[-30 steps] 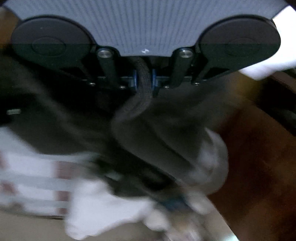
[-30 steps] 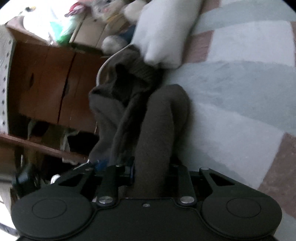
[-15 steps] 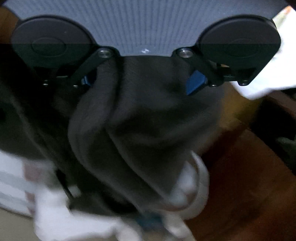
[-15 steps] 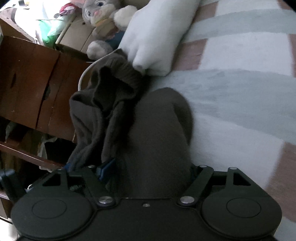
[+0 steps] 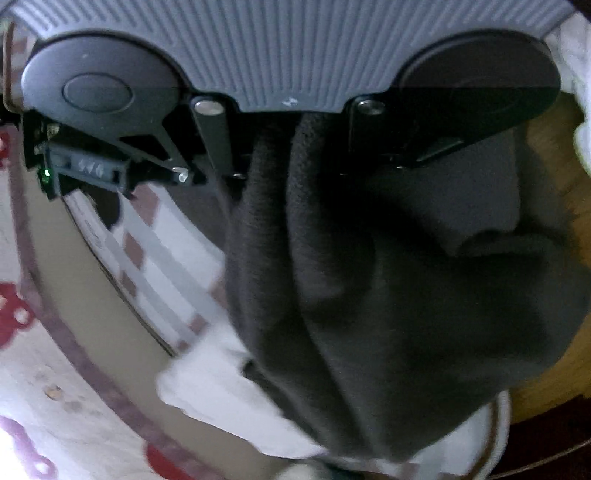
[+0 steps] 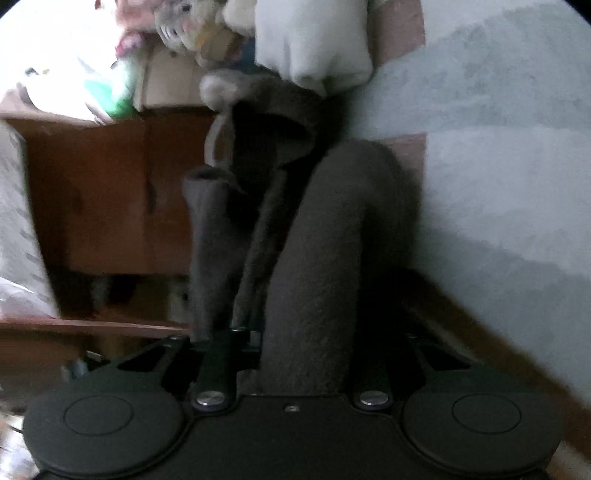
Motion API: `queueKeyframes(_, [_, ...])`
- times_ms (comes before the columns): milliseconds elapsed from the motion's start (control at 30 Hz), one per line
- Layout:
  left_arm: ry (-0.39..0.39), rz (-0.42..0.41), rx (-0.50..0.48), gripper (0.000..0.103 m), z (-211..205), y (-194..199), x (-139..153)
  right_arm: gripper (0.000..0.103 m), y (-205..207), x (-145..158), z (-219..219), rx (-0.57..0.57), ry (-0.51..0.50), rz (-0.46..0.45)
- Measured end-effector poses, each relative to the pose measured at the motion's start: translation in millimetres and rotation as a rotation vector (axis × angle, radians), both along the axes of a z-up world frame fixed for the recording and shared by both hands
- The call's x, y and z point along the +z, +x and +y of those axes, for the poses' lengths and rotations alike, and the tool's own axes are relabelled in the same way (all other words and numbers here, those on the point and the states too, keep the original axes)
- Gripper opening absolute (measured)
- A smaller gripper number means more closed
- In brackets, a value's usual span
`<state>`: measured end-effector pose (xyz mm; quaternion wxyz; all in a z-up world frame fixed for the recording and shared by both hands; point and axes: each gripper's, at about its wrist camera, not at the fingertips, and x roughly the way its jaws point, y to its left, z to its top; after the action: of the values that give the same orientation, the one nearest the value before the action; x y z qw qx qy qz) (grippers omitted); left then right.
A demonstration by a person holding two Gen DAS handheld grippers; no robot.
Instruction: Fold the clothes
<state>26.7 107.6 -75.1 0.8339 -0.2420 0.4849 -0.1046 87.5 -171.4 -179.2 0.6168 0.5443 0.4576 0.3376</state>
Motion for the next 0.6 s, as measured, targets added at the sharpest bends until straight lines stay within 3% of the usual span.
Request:
queueKeyframes(133, [-0.151,-0.027,-0.024,0.017,1,-2,14,0.028,-16,19,-24,-0.038,0.061,-0.030])
queueKeyframes(233, [-0.165,-0.078,-0.084,0.017,-10,0,31,0.028,-28,31,-47,-0.055,0.103,-0.037])
queueKeyframes(433, [-0.070,-0.238,-0.243,0.017,-65,2,84,0.028,-37,78,-90,-0.088,0.085,-0.123])
queueKeyframes(600, [-0.038,-0.386,-0.413,0.012,-131,26,146,0.028,-27,145,-147,-0.172,-0.011,-0.238])
